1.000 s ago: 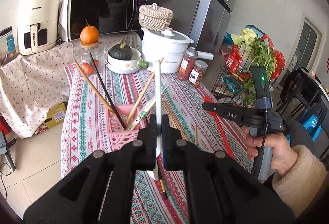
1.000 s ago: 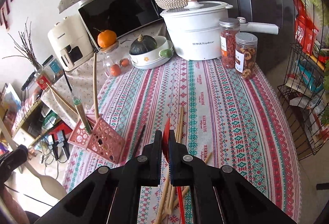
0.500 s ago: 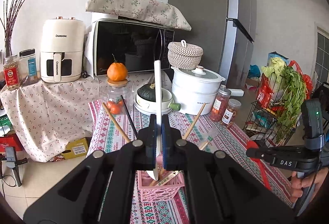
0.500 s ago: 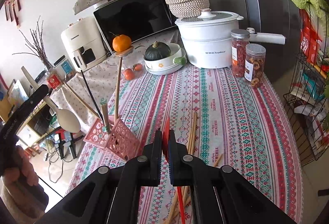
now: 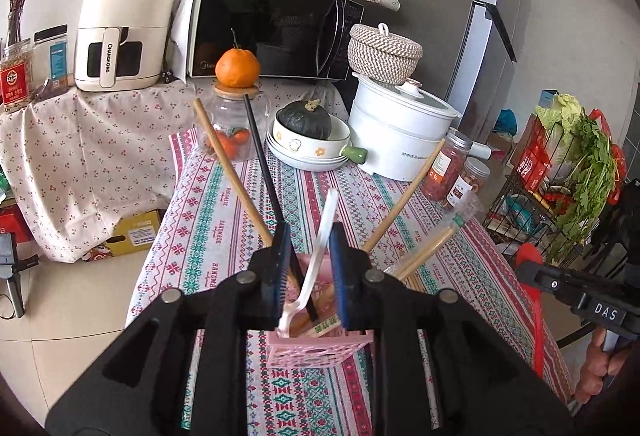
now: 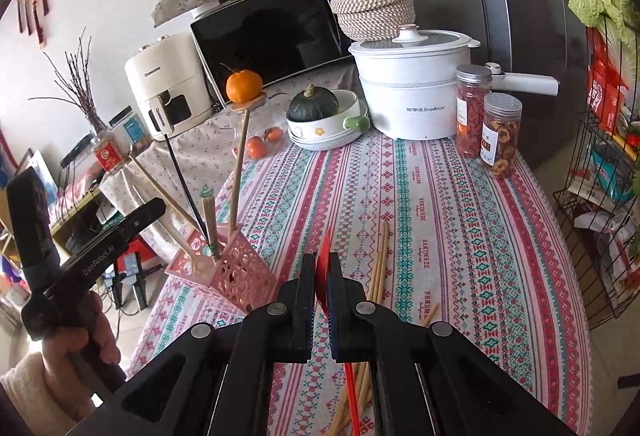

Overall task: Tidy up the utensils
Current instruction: 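Drop white spoon into basket with left tool while right tool carries red spoon, then lower the red spoon into the pink basket and open the right tool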

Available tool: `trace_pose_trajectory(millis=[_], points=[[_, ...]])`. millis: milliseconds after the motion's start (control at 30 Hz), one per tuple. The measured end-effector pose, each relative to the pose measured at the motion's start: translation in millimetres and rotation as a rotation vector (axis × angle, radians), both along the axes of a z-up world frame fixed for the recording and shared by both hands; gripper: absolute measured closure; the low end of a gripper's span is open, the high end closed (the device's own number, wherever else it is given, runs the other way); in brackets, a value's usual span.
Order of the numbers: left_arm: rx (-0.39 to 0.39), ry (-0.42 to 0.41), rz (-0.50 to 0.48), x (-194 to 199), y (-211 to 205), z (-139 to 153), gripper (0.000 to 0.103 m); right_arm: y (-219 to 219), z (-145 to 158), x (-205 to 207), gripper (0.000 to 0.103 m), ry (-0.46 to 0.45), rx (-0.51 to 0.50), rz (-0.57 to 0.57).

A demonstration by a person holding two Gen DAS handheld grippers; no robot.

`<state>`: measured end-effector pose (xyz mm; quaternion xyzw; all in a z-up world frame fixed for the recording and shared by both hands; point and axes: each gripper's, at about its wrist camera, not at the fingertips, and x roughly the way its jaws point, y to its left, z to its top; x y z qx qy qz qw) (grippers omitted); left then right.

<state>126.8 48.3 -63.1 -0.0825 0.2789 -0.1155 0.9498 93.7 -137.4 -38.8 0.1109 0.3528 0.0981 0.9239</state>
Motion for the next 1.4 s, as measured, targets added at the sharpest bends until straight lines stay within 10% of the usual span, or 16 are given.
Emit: trace_pose_trajectory(millis=[400,1000,1400], points=[[0.013,0.202,-0.003,-24,29,18,0.031,40,50,-12,0.098,-0.224,0.089,0.021],[0.112,0.362,0.049,-34,83,7,0.025,130,60,24,0.098,-0.581,0.234,-0.207],[0.107,0.403,0.039,-19,95,-3,0.025,150,33,47,0.097,-0.642,0.169,-0.394]])
